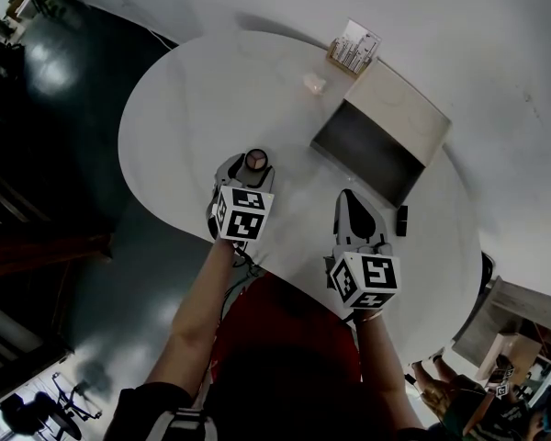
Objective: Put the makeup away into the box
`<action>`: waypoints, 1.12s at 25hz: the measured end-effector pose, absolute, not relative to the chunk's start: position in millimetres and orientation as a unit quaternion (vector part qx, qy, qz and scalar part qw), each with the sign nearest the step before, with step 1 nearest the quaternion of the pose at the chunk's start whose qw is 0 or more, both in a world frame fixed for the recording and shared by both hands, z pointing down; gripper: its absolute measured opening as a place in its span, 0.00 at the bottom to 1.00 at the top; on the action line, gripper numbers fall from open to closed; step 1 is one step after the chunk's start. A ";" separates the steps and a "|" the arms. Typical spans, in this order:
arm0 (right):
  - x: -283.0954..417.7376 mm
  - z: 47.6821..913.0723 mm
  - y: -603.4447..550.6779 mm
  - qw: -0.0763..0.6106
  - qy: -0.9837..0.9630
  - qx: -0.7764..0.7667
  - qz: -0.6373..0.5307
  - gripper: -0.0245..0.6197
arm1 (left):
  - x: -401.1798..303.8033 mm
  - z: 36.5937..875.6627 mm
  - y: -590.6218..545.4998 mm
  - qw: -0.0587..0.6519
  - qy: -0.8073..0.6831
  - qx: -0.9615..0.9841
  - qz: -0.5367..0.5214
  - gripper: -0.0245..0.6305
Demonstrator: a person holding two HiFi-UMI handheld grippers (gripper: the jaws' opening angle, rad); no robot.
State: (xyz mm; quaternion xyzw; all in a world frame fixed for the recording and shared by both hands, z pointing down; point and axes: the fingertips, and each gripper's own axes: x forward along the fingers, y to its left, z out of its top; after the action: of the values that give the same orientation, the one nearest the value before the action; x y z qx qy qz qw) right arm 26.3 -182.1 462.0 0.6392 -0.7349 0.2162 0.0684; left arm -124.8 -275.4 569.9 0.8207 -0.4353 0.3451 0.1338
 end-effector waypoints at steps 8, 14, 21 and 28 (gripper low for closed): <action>26.6 460.8 -178.0 0.068 -0.733 0.642 0.215 0.06 | -120.5 573.4 -274.2 0.149 -0.415 0.825 0.354 0.41; 29.2 454.6 -172.8 0.067 -0.732 0.645 0.207 0.06 | -118.5 569.4 -271.2 0.142 -0.419 0.829 0.342 0.38; 36.1 449.6 -164.5 0.062 -0.722 0.658 0.205 0.06 | -103.1 537.4 -265.6 0.129 -0.405 0.848 0.316 0.38; 53.2 446.0 -150.3 0.053 -0.704 0.679 0.201 0.06 | -56.0 498.8 -264.1 0.096 -0.364 0.878 0.294 0.38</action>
State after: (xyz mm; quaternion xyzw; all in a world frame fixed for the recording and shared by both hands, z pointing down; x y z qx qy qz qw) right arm 53.2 -150.3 446.0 0.6787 -0.7045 0.2007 0.0534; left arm -56.0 -264.1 498.8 0.8784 -0.3643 0.2943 0.0958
